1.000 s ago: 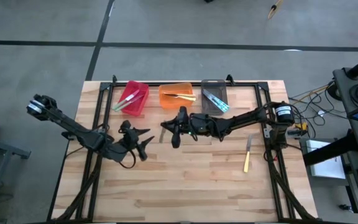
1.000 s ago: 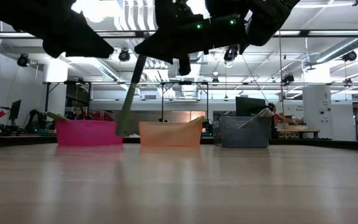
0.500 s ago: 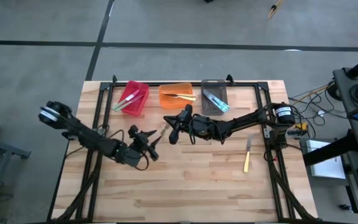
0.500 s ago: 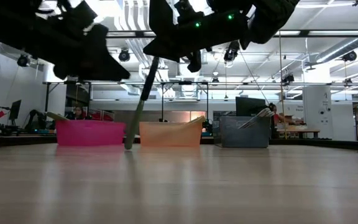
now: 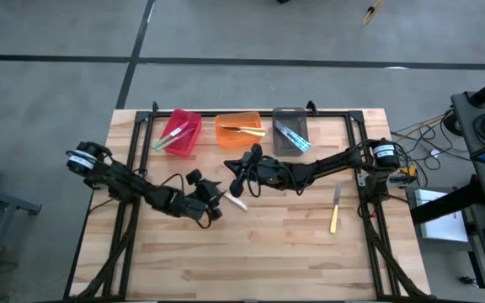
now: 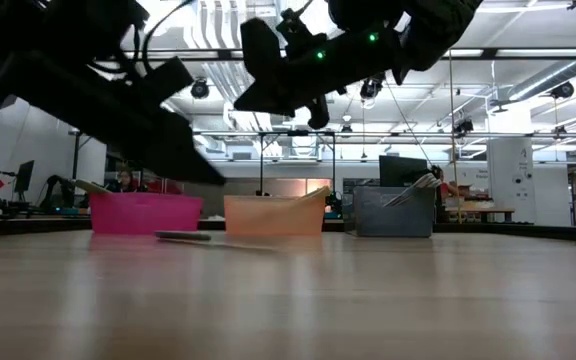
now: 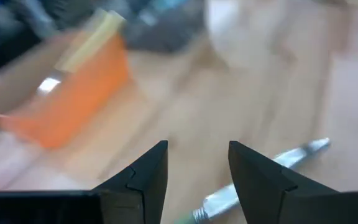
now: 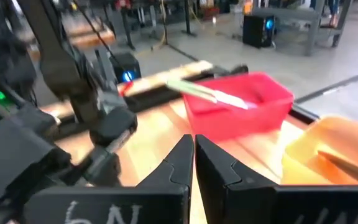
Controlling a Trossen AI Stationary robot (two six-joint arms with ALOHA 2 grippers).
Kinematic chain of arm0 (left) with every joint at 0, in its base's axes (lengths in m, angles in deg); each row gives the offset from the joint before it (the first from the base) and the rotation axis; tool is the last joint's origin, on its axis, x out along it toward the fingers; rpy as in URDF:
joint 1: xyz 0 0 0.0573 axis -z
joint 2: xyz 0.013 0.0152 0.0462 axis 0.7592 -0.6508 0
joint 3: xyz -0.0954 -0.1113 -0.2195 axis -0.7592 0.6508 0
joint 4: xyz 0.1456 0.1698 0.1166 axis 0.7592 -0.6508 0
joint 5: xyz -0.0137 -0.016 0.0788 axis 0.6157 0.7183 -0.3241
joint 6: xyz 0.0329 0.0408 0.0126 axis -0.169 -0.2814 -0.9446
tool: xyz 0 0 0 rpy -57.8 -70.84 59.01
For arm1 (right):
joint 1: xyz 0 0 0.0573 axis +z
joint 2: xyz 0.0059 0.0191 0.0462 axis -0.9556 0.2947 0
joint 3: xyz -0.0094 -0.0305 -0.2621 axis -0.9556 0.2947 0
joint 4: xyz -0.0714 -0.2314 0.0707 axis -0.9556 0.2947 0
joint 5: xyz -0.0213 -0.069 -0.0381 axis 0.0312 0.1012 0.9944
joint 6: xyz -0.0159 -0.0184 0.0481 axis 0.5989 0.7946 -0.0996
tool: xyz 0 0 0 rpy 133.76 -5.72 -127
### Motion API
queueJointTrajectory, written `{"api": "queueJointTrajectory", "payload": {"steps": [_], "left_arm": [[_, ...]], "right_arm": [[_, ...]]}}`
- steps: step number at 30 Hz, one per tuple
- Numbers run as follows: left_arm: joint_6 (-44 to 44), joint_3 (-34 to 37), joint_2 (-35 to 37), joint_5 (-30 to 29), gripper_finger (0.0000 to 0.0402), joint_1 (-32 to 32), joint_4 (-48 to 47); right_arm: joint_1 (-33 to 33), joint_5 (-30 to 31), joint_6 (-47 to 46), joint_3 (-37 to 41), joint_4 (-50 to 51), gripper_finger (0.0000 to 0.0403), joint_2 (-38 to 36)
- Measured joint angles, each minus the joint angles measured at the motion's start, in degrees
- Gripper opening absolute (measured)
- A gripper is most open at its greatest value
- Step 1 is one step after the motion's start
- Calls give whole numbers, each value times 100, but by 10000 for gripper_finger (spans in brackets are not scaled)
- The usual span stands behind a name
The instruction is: Sort silverware by color (type)
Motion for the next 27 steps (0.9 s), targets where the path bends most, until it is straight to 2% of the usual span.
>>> {"api": "queueJointTrajectory", "payload": {"steps": [8, 12, 15, 18, 21, 27], "left_arm": [[-1115, 2, 429, 1994, 150, -453, -1610], [-1838, 21, 437, 2875, 150, -811, -1700], [-2334, 26, 413, 3058, 150, -1068, -1726], [-2753, 24, 419, 3601, 150, -1376, -1744], [-2944, 24, 408, 4217, 148, -1697, -1745], [-3170, 60, 386, 4718, 126, -2077, -1775]], "right_arm": [[0, -60, 8, 7, 1198, 8, -207], [-2, -227, -3, 9, 1565, 8, -321], [0, -371, -11, 9, 1625, 8, -361], [0, -509, -56, 9, 1694, 8, -366], [0, -514, -77, 9, 1800, 8, -366], [0, -514, -90, 9, 1998, 8, -366]]}}
